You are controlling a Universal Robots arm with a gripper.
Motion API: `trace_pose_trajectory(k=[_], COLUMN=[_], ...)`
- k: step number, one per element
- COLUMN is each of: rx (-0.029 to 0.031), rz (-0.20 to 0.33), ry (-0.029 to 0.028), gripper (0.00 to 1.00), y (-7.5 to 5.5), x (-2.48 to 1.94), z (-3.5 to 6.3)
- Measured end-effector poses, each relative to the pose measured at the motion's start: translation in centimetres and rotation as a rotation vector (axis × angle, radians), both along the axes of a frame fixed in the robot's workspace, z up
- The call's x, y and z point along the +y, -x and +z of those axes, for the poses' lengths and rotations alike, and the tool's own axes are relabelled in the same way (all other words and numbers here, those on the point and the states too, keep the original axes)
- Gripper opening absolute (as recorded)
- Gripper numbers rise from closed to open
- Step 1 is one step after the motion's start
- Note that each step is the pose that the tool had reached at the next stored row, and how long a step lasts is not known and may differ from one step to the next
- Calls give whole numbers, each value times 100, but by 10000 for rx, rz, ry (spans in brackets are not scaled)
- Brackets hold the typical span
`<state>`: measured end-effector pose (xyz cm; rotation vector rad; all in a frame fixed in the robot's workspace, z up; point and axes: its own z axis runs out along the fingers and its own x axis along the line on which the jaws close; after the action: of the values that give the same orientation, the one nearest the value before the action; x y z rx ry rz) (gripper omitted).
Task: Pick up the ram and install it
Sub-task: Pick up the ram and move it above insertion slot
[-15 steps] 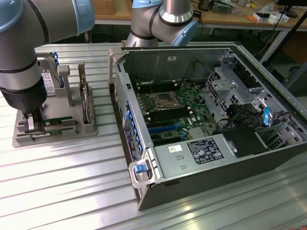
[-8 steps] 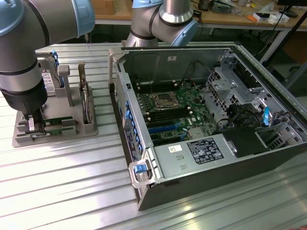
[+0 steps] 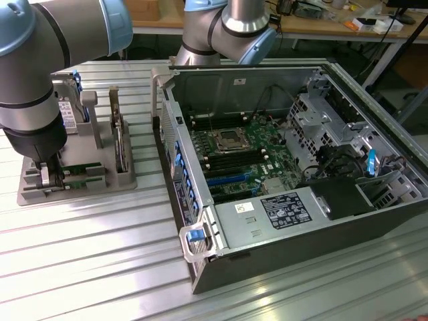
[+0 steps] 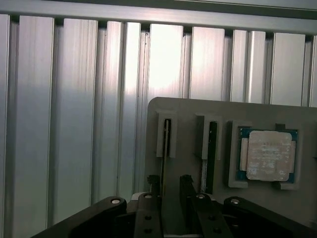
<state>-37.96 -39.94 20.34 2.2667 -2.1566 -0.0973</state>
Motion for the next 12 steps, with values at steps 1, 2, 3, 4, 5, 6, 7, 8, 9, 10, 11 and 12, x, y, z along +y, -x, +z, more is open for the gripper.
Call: trace_pose_trajectory(k=[1,2,3,4,5,6,7,8,9,10,11,12], rx=[0,0,0,0,0,0,0,1,0,1,0,0], rz=[0,0,0,0,0,0,0,0,0,0,0,0], ry=[0,0,-1,0,0,-1,-1,0,1,1,0,0], gripper=[30,30,30,30,30,30,30,30,29,22,16,13], y=[0,0,0,0,0,0,0,0,0,0,0,0], x=[0,0,0,0,0,0,0,0,0,0,0,0], z=[0,0,0,0,0,0,0,0,0,0,0,0])
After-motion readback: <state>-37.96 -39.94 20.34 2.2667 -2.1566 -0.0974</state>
